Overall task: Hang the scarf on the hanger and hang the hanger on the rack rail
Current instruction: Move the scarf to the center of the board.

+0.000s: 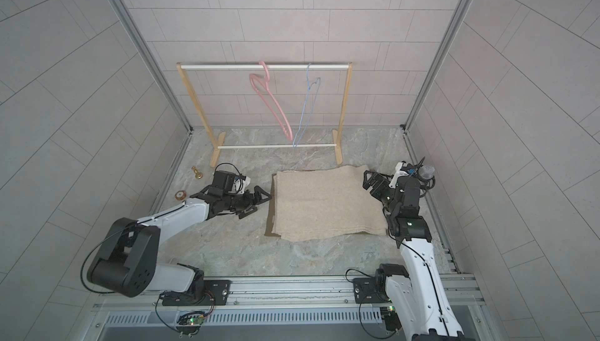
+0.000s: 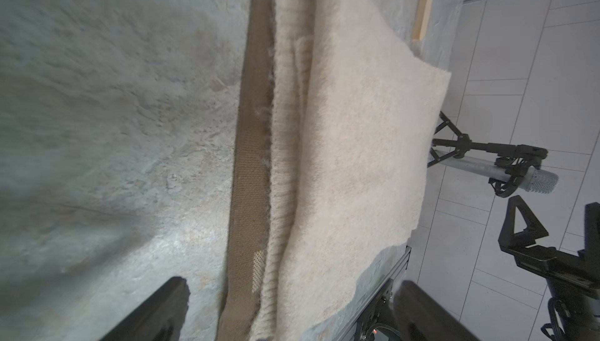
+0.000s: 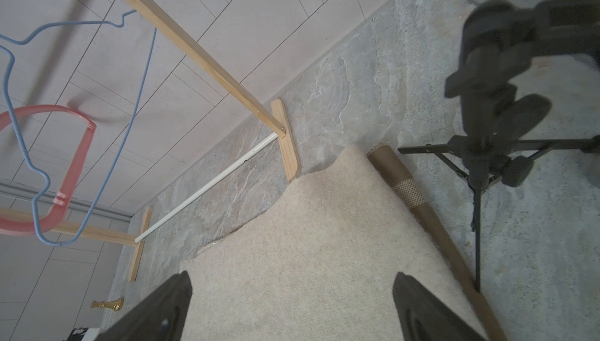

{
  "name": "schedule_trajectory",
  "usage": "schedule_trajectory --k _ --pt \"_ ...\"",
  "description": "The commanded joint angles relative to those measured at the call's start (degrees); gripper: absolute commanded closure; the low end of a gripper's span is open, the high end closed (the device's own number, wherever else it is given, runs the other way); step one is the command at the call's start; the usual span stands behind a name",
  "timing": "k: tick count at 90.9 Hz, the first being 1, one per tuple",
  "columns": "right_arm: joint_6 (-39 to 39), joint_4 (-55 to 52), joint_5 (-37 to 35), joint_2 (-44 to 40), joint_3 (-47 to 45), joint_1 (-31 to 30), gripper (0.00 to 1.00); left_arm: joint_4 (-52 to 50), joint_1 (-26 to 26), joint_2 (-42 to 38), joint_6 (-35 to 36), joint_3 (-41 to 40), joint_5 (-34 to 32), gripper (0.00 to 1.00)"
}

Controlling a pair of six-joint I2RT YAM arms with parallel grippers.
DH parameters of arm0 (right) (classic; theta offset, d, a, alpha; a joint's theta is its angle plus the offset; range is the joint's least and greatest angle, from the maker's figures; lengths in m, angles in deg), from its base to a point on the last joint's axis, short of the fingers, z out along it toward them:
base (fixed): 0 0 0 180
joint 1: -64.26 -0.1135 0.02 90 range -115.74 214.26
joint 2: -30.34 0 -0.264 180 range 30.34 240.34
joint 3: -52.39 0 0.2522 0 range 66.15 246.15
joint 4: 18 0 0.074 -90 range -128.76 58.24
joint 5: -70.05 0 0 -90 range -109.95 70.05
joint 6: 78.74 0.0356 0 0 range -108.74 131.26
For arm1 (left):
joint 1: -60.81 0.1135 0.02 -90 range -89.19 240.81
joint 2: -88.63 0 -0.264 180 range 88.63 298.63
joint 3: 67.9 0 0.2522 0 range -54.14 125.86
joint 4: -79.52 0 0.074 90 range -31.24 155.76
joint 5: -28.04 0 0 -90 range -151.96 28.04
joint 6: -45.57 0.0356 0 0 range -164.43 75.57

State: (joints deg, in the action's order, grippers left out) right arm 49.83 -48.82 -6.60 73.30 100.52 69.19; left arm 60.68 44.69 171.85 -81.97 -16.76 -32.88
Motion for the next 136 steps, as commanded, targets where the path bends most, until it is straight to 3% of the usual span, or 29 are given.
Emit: schedule_trajectory --k 1,32,44,59,90,101,136 --pt "-0.20 -2.35 0.99 -1.05 -0.27 -0.62 0.00 2.31 -1.13 2.36 0.66 1.77 1.29 0.00" --pt "-1.31 -2.28 0.33 -1.21 -0.01 -0.71 0.00 5.23 -7.01 14.76 -0.74 7.14 0.83 0.00" --pt "-1.10 -1.96 0.44 -1.21 0.01 -0.76 0.00 6.89 -8.74 18.45 -1.68 8.54 0.35 0.05" --pt "-0.95 -1.71 0.56 -1.21 -0.02 -0.72 0.00 8.43 -10.83 22.25 -2.63 10.62 0.89 0.23" --pt "-1.83 -1.30 1.56 -1.39 0.57 -0.71 0.00 3.34 -10.22 15.59 1.00 9.87 -4.94 0.89" --pt "-3.62 -2.59 1.75 -1.89 1.97 -0.71 0.00 0.45 -8.34 11.31 2.32 9.58 -5.32 1.00" --pt "-1.02 -5.71 6.49 -2.98 9.67 -0.80 0.00 -12.24 4.97 0.79 7.81 7.12 -4.77 1.00"
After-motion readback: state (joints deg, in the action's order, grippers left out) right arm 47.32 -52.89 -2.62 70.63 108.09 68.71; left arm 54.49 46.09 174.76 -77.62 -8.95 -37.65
